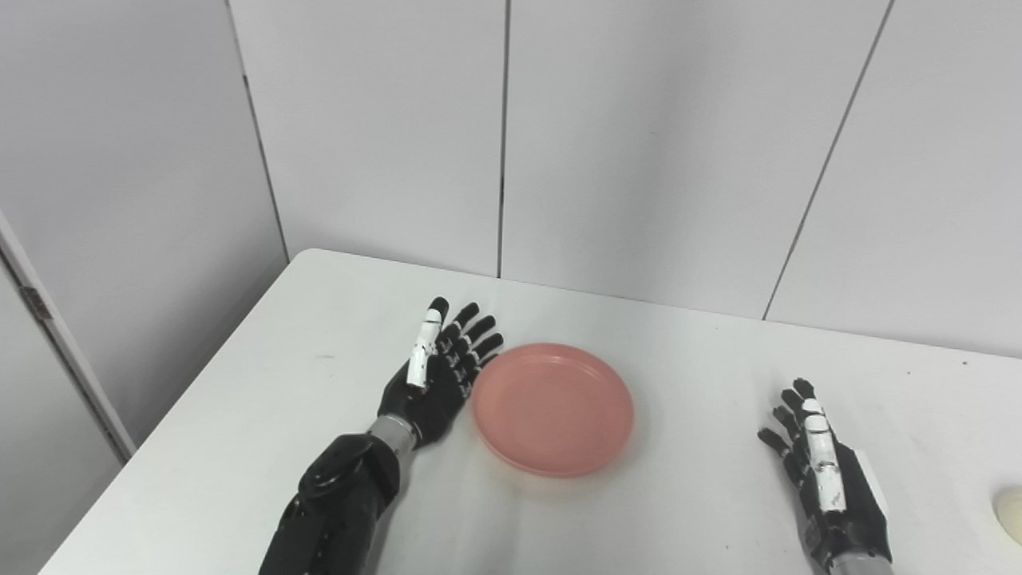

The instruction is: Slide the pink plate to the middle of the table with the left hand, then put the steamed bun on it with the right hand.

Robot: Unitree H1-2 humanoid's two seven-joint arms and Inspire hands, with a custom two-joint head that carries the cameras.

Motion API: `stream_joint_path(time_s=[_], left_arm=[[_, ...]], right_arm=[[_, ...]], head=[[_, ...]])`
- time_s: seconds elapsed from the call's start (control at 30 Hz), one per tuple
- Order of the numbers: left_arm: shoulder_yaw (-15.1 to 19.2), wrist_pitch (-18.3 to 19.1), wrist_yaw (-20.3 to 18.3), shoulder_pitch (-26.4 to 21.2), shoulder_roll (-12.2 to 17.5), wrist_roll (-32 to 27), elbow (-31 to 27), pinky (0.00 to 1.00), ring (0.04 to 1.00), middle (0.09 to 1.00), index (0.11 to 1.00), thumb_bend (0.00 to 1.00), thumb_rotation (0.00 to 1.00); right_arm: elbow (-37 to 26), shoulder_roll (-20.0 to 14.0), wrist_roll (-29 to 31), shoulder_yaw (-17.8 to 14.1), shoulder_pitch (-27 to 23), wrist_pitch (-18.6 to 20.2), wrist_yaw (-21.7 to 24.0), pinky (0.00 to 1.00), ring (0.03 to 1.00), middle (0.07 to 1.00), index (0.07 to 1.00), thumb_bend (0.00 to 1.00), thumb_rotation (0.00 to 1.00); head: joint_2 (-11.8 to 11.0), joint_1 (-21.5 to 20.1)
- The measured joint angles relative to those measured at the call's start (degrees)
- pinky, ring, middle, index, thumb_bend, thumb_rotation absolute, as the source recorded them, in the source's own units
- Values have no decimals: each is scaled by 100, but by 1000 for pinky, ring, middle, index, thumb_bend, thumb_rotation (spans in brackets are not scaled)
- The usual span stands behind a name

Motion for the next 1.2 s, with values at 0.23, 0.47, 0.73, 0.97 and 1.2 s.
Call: stream_joint_path(time_s=[0.23,0.47,0.73,0.97,1.2], left_arm=[[-193,133,-213,145,-349,-119,-129,1000,986,995,1000,515,1000],[-305,178,-460,315,-458,-245,-235,1000,978,986,1000,556,1000],[-385,384,-801,431,-392,-370,-348,1000,976,986,1000,556,1000],[-387,393,-846,432,-357,-375,-339,1000,967,975,990,562,1000],[-378,393,-850,429,-355,-379,-326,1000,979,990,1000,560,1000]], right_arm=[[3,68,-33,60,12,-29,-7,998,969,978,985,256,1000],[0,114,-165,181,25,-89,-29,984,967,980,988,268,1000],[-22,193,-295,223,32,-95,-154,962,950,963,972,263,1000],[-31,214,-321,245,34,-95,-228,960,952,964,972,287,1000],[-28,205,-427,256,32,-109,-243,944,949,958,965,274,1000]], head=[[44,-335],[106,-695],[167,-880],[176,-977],[167,-1309]])
